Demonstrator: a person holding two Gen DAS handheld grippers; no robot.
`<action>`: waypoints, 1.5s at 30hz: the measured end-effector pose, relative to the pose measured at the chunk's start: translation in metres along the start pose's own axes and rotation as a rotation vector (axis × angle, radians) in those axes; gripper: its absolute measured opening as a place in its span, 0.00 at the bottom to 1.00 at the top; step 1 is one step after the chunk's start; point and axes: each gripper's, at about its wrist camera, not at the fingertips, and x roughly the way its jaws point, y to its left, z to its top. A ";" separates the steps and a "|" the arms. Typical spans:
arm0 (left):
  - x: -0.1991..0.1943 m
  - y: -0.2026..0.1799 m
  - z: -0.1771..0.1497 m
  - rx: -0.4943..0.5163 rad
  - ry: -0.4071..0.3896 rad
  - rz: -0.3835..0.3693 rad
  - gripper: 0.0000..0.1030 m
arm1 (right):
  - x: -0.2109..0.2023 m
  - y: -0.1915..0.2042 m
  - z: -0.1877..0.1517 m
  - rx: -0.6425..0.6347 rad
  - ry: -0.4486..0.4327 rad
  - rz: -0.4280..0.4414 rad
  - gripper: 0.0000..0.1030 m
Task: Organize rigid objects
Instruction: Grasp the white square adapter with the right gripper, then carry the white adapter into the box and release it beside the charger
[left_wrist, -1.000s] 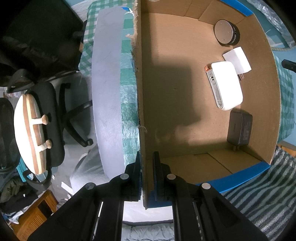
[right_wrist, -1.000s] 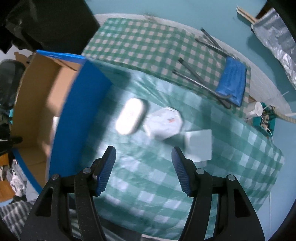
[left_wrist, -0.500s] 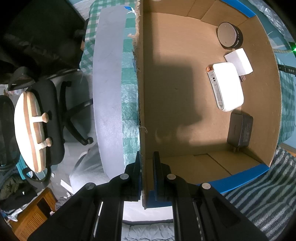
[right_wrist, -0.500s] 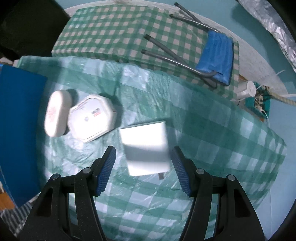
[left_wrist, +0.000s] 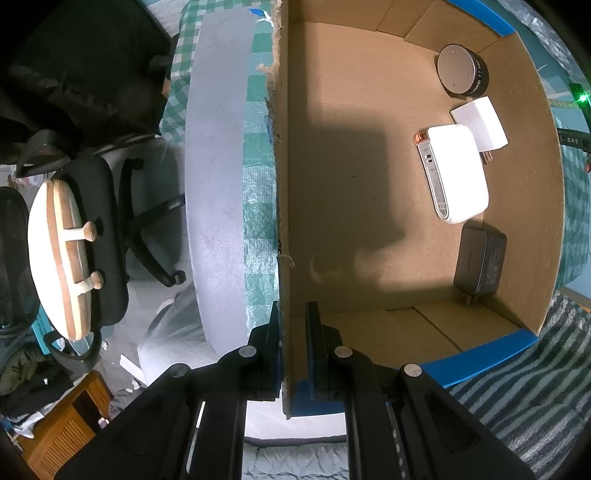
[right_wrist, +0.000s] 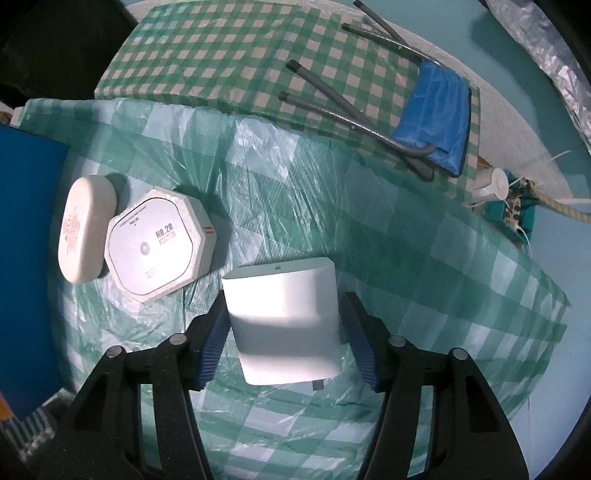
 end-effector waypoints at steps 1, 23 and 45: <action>0.000 0.000 0.000 0.001 0.001 -0.001 0.09 | 0.001 0.000 0.000 0.002 0.007 -0.002 0.52; 0.002 -0.003 0.006 0.030 0.000 0.006 0.10 | -0.031 0.032 -0.023 -0.012 0.006 0.055 0.50; 0.002 -0.005 0.004 0.047 -0.012 0.005 0.10 | -0.131 0.150 -0.038 -0.215 -0.113 0.173 0.50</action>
